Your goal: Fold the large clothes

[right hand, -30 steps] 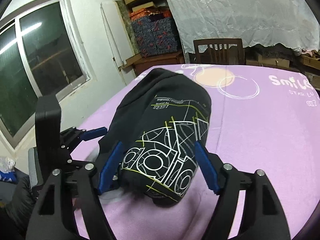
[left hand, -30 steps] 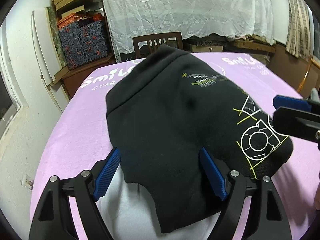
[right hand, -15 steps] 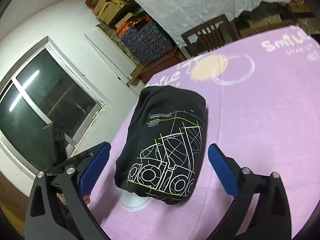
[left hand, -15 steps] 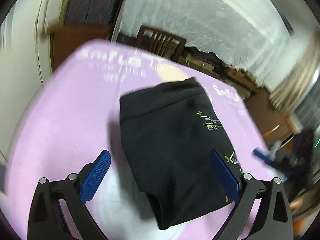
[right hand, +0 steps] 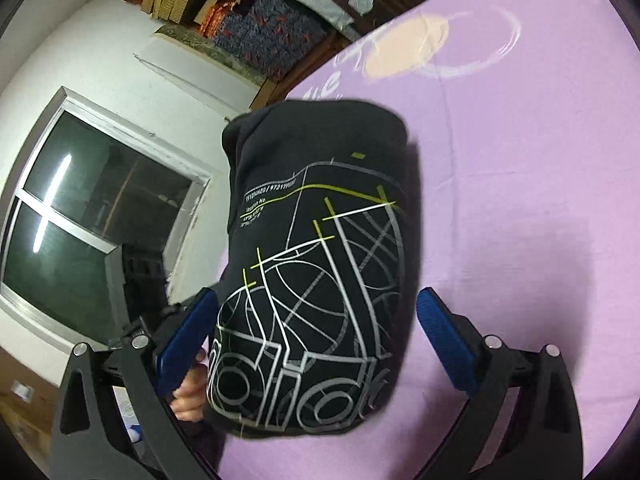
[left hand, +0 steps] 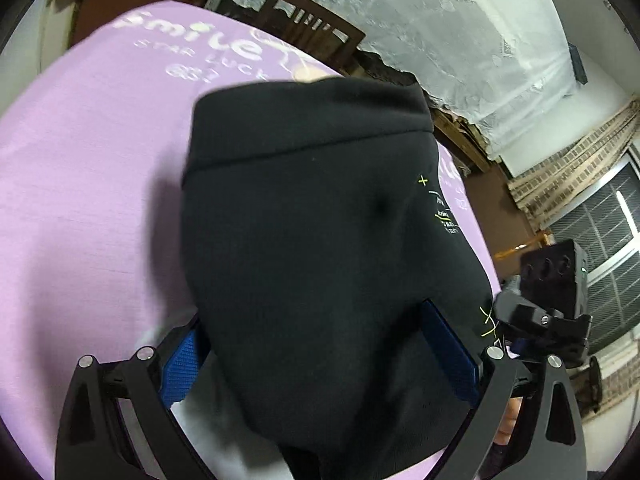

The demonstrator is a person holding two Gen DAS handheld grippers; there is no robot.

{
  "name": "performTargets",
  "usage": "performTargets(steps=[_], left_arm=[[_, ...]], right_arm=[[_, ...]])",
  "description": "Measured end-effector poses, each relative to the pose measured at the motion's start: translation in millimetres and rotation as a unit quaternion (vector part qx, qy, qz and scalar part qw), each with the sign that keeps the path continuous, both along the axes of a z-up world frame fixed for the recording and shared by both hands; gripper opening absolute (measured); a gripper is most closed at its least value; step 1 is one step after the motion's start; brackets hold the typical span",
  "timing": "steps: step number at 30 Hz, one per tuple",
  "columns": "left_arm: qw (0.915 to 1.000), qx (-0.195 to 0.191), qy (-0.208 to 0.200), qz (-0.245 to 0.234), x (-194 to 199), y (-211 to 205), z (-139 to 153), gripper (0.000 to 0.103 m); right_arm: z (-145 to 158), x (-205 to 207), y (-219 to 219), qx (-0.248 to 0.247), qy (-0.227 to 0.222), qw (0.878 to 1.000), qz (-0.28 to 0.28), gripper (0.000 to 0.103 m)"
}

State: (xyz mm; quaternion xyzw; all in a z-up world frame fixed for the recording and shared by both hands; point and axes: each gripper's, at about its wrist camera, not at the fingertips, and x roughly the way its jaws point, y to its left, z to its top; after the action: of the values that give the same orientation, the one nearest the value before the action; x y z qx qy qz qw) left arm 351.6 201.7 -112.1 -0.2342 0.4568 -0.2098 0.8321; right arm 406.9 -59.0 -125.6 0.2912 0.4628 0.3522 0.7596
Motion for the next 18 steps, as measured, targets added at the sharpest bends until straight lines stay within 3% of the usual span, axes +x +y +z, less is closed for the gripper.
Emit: performTargets(steps=[4, 9, 13, 18], left_arm=[[0.9990, -0.042, 0.014, -0.008, 5.5, 5.3, -9.7, 0.099], [0.9992, -0.038, 0.003, -0.011, 4.2, 3.4, -12.0, 0.098], [0.9989, -0.044, -0.009, -0.016, 4.1, 2.6, -11.2, 0.095], [0.9982, -0.043, -0.033, -0.024, -1.7, -8.0, 2.9, 0.092]], right_arm=[[-4.1, 10.8, 18.5, -0.016, 0.001, 1.000, 0.012, 0.099], [-14.3, 23.1, 27.4, 0.001, 0.002, 1.000, 0.021, 0.099], [-12.4, 25.7, 38.6, -0.016, -0.020, 0.999, 0.021, 0.099], [-10.2, 22.2, 30.2, 0.015, -0.013, 1.000, 0.018, 0.087]])
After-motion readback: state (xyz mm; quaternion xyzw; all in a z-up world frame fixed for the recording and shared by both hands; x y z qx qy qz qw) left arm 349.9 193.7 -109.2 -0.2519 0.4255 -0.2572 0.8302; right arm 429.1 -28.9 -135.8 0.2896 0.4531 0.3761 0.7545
